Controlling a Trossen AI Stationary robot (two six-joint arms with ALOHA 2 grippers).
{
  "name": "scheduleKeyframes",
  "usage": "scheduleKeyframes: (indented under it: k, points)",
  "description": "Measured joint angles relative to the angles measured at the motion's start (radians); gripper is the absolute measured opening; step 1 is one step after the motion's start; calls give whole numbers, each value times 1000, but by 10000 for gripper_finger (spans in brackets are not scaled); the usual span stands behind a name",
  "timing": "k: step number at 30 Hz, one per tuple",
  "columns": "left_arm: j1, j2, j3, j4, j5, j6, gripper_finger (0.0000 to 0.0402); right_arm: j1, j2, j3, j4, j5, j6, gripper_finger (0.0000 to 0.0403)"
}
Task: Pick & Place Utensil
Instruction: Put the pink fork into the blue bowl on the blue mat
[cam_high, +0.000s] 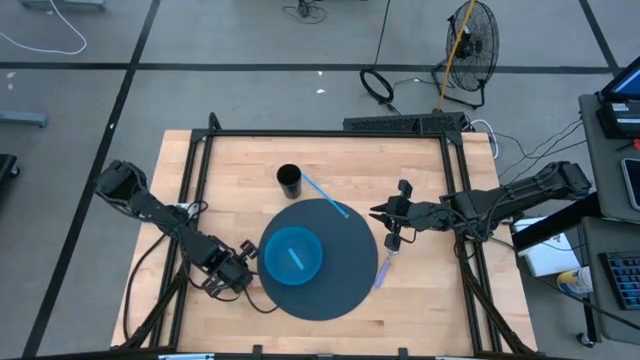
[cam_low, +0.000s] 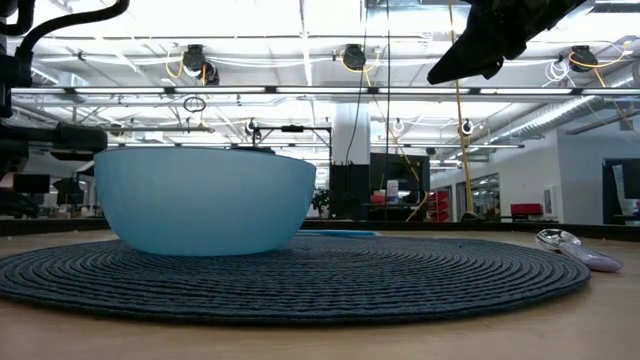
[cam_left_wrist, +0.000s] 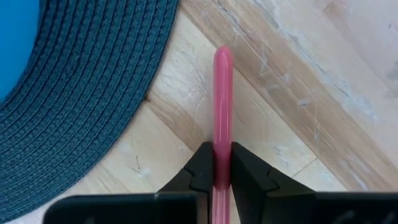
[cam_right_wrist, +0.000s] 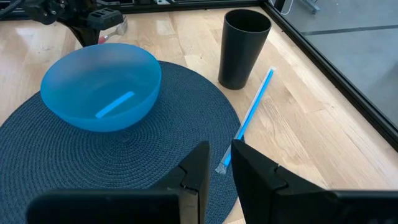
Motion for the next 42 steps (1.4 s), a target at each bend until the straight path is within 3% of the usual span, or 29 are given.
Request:
scheduleKeyframes:
  k: [12,23,33,42]
  points:
    - [-22,-12,5,3,-22,-70,33,0,0,0,0,0,0,59]
    - [-90,-199,4,61,-167,-160,29,0,0,0,1,0,-7,59]
    - [-162,-354,6,39,-374,-186,29,0,0,0,5,0,-7,59]
    - [-191,-381,26,-64,-765,-176,34,0,0,0,4,0,-7,59]
